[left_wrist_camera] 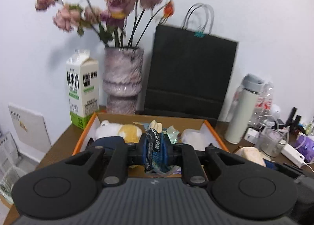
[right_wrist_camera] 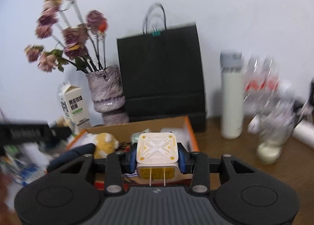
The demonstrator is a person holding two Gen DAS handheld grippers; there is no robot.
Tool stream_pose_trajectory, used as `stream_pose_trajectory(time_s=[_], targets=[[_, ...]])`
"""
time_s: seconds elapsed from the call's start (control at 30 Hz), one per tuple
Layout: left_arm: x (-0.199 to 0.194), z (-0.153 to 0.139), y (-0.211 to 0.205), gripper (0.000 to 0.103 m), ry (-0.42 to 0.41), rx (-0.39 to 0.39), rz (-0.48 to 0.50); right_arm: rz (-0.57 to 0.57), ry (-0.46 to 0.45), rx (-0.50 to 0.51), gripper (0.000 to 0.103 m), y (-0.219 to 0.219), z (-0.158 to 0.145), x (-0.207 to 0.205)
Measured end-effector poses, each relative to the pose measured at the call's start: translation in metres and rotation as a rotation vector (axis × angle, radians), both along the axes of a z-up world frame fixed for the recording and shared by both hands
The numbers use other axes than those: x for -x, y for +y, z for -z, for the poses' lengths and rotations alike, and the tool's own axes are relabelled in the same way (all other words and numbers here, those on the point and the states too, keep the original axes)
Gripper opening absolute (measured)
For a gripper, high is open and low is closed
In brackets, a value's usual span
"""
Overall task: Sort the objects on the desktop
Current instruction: 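Carry the snack packet and cube charger into the box and release them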
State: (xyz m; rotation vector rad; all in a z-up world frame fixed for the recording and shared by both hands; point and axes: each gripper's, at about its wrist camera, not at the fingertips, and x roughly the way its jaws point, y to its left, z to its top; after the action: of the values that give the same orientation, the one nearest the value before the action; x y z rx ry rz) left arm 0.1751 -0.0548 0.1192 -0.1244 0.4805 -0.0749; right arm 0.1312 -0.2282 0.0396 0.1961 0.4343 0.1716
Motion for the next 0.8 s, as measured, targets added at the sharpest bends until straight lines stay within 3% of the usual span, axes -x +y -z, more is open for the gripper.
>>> stream_pose_trajectory(time_s=[0.23,0.4,0.5,0.57,0.7,0.73,0.8], targets=[[-0.054,0.023,0.017,0.016,0.125,0.051,-0.010,-0.006,0.115,-0.128,0.038,-0.037,0.002,-0.052],[-0.083,0.049,0.008,0.016,0.227,0.045,0.036,-0.083,0.204,-0.102,0.038,-0.035,0.007,-0.083],[-0.099,0.067,0.001,0.017,0.294,0.023,0.050,-0.164,0.238,-0.034,0.038,-0.009,0.013,-0.096],[-0.102,0.076,-0.002,0.018,0.316,-0.006,0.054,-0.181,0.293,0.065,0.038,0.014,0.024,-0.105],[-0.089,0.077,-0.005,0.033,0.265,-0.048,0.081,-0.151,0.372,0.277,0.038,0.050,0.054,-0.118],[-0.086,0.075,-0.006,0.036,0.259,-0.059,0.091,-0.147,0.381,0.293,0.038,0.052,0.059,-0.118],[-0.082,0.069,-0.005,0.052,0.243,-0.062,0.098,-0.135,0.400,0.295,0.039,0.053,0.068,-0.118]])
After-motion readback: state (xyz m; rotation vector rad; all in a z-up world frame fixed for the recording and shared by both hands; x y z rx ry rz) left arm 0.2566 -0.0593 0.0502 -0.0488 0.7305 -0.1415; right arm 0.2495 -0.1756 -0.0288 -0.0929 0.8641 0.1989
